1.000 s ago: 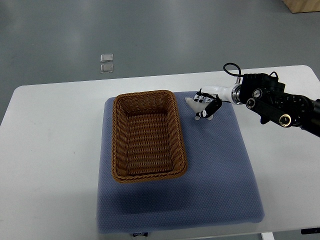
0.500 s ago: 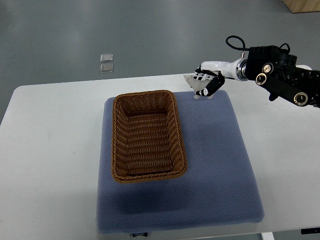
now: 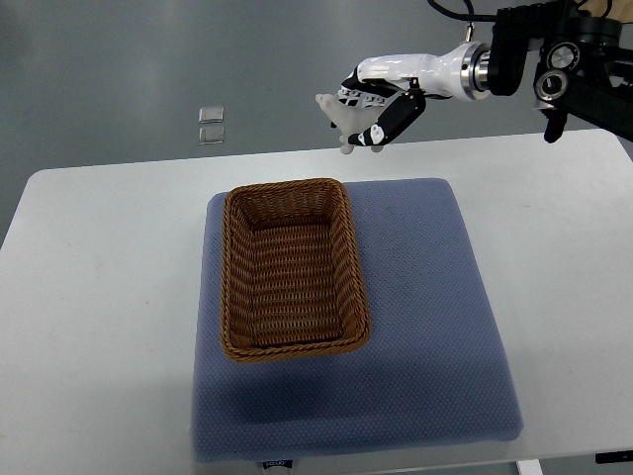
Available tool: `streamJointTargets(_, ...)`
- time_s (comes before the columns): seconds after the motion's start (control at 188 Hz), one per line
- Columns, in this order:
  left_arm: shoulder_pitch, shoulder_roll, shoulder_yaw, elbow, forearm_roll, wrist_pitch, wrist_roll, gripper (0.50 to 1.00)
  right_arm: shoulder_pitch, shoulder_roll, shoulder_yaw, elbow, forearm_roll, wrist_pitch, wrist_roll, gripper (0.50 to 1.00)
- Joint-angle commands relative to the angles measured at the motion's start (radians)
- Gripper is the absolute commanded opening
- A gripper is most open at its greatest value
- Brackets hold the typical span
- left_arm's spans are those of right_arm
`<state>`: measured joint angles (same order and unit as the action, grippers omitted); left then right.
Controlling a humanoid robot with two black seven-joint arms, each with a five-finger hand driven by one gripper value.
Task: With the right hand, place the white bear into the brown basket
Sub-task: 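Carry the bear over the wicker basket and lower it inside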
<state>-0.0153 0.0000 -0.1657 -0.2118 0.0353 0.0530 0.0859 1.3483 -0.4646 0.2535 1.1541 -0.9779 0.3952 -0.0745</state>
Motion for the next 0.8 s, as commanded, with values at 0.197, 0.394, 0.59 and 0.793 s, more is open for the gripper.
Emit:
streamJointTargets(0.197, 0.0, 0.0, -0.002, 0.002, 0.0, 0.001, 0.0, 1.0, -0.041, 0.199, -0.071, -0.047, -0.005, -0.091, 0.007, 0.5)
streamJointTargets(0.394, 0.0, 0.0, -0.002, 0.002, 0.0, 0.001, 0.0, 1.0, -0.127, 0.28, -0.082, -0.105, -0.036, -0.108, 0.007, 0.5)
streamJointTargets(0.59, 0.0, 0.0, -0.002, 0.002, 0.0, 0.001, 0.0, 1.0, -0.172, 0.343, -0.082, -0.157, -0.065, -0.147, 0.012, 0.5)
streamJointTargets(0.793, 0.0, 0.0, 0.0, 0.002, 0.0, 0.001, 0.0, 1.0, -0.216, 0.396, -0.085, -0.206, -0.1, -0.17, 0.024, 0.5)
